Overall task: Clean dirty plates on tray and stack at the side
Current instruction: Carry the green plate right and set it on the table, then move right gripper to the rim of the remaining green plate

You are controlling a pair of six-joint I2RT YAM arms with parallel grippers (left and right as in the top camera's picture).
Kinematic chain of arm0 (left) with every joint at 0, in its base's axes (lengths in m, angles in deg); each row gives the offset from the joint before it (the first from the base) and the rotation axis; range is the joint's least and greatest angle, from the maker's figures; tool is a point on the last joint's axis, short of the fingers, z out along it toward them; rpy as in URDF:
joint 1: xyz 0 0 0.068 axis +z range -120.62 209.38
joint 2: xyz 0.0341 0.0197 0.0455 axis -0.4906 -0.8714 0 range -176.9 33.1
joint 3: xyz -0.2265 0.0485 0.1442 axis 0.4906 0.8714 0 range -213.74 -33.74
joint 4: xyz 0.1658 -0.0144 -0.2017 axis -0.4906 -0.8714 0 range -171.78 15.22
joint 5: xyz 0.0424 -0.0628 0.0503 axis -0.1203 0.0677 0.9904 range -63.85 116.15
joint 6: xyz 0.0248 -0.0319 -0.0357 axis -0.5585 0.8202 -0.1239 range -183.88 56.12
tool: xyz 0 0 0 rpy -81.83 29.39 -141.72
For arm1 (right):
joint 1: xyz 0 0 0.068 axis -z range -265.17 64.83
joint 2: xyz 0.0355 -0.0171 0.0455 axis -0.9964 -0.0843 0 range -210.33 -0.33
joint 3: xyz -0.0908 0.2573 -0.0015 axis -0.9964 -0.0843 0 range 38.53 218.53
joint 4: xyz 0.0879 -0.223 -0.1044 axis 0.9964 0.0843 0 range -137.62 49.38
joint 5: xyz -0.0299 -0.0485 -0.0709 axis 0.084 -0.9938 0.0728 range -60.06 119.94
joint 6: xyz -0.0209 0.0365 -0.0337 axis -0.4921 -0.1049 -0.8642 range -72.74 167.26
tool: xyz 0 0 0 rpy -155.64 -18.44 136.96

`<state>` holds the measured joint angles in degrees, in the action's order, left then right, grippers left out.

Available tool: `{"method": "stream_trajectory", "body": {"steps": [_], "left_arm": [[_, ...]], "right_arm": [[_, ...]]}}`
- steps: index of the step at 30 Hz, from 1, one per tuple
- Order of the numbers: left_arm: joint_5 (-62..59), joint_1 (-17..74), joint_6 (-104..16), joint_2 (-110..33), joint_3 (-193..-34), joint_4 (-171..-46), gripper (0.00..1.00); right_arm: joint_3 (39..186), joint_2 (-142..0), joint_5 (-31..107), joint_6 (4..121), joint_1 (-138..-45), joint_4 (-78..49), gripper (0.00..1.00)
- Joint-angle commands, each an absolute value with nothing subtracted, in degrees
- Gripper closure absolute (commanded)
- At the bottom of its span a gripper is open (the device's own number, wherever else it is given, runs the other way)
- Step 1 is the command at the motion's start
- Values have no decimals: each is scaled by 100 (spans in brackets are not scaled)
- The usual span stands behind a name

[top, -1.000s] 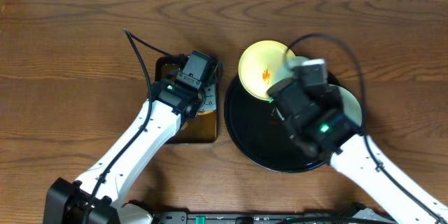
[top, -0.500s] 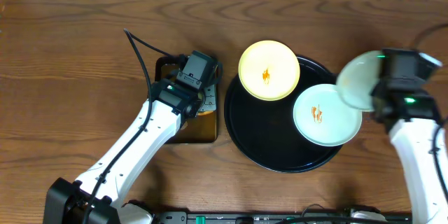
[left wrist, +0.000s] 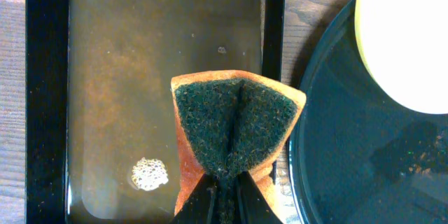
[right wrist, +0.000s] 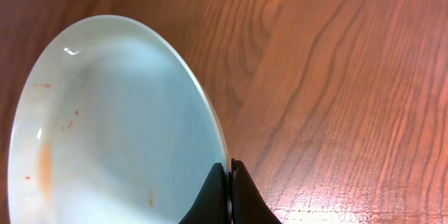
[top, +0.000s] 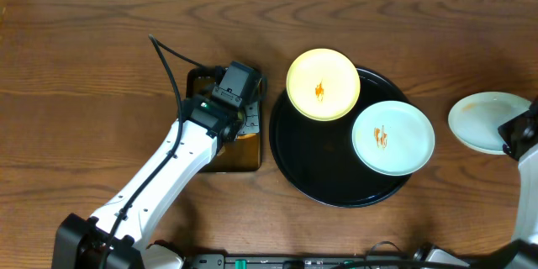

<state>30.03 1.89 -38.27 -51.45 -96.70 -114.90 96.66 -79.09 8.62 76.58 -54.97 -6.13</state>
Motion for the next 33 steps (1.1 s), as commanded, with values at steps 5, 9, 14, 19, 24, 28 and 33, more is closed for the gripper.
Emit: {"method": "stream_trajectory", "body": {"steps": [5, 9, 14, 19, 24, 28, 33], "left_arm": [[3134, 209, -3877, -5187, -9688, -11507, 92], [3134, 209, -3877, -5187, -9688, -11507, 92], [3134, 209, -3877, -5187, -9688, -11505, 92], [3134, 209, -3877, -5187, -9688, -11507, 93], [3134, 209, -3877, -5187, -9688, -11507, 93], [3132, 209, -3877, -5187, -9688, -11509, 92], [3134, 209, -3877, -5187, -9688, -11509, 93]], "right_arm": [[9771, -8657, 1511, 7525, -5488, -593, 99], [9771, -8917, 2016, 7378, -5539, -652, 99], [9773, -8937, 2744, 6816, -5755, -751, 84], [9773, -8937, 3358, 6395, -5974, -556, 70], [9773, -8939, 4438, 5984, -6238, 27, 63], [9732, -8939, 4300, 5984, -6450, 456, 59], [9417, -8939, 4152, 6005, -6612, 373, 58]]}}
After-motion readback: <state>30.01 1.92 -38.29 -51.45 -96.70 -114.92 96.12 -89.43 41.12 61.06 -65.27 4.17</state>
